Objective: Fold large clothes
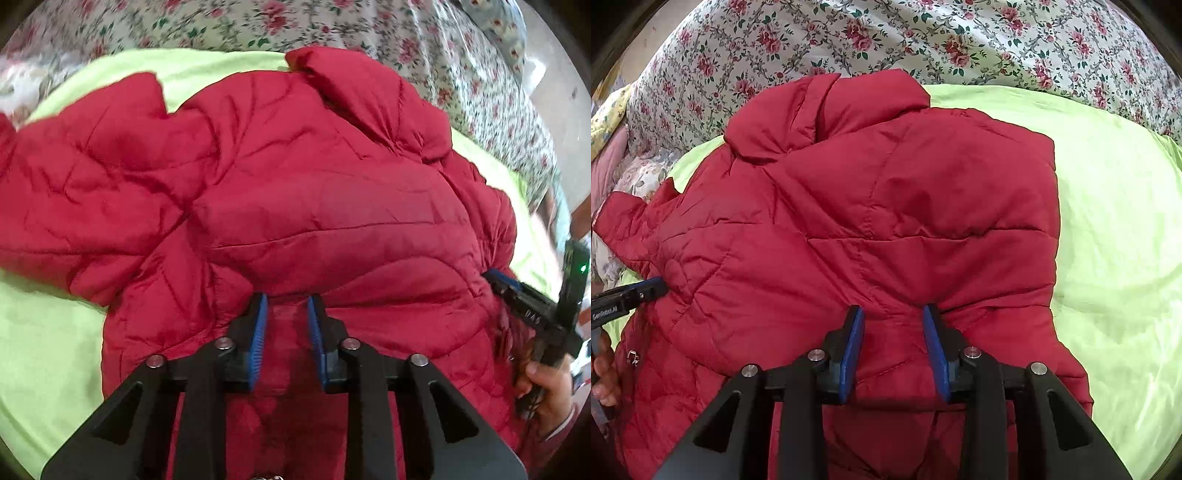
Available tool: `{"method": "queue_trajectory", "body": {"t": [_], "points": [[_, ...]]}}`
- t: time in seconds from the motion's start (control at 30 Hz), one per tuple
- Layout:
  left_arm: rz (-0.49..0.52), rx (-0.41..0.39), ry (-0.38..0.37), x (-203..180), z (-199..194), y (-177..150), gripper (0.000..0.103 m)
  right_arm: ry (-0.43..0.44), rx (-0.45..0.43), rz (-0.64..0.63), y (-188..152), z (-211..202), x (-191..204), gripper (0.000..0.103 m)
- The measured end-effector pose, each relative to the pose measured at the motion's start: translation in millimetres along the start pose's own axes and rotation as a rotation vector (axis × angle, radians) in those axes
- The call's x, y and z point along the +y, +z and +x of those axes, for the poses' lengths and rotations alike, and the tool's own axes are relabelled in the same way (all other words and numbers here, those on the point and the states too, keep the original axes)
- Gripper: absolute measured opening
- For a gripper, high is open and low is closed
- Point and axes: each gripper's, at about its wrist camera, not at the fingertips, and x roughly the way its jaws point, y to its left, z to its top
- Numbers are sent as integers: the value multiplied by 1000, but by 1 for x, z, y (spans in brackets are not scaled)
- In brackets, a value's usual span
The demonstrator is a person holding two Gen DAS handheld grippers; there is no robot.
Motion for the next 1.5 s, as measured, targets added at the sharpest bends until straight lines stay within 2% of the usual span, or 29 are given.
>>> {"method": "queue_trajectory", "body": {"t": [0.1, 0.17, 0.23, 0.3, 0.37, 0.43, 0.63, 0.77, 0.87, 1.1, 1.3, 1.4, 1.43, 1.47, 1.5], "points": [[-23, 1, -19, 5, -3, -4, 18, 7, 8, 6, 3, -3, 4, 44], [-32, -6, -23, 6, -11, -6, 18, 47, 3, 31, 4, -12, 4, 56], [-50, -19, -33, 8, -20, -10, 19, 84, -27, 50, 5, -27, 5, 60], [-70, -37, -26, 14, -31, -14, 25, 99, -44, 48, 6, -38, 8, 61], [-91, -66, -1, 23, -43, -18, 42, 108, -46, 40, 5, -47, 13, 66], [-121, -90, 23, 34, -52, -23, 46, 115, -53, 25, 2, -55, 19, 70], [-224, -94, 27, 73, -64, -29, 48, 154, -40, 25, -9, -62, 28, 70], [-298, -145, 48, 95, -79, -33, 68, 160, -22, 49, -14, -61, 27, 70], [-365, -201, 84, 118, -92, -36, 78, 176, -11, 56, -16, -61, 25, 70], [-548, -259, 196, 190, -106, -22, 78, 190, -28, 53, -22, -70, 24, 70], [-621, -312, 368, 250, -110, 13, 78, 178, -26, 50, -26, -69, 23, 70], [-633, -317, 377, 275, -108, 28, 78, 176, -29, 33, -28, -70, 25, 70], [-637, -321, 360, 281, -108, 32, 75, 172, -30, 28, -28, -69, 25, 70], [-642, -333, 354, 283, -110, 35, 57, 170, -28, 28, -29, -69, 25, 70], [-642, -343, 339, 284, -112, 37, 46, 171, -21, 28, -30, -67, 25, 70]]}}
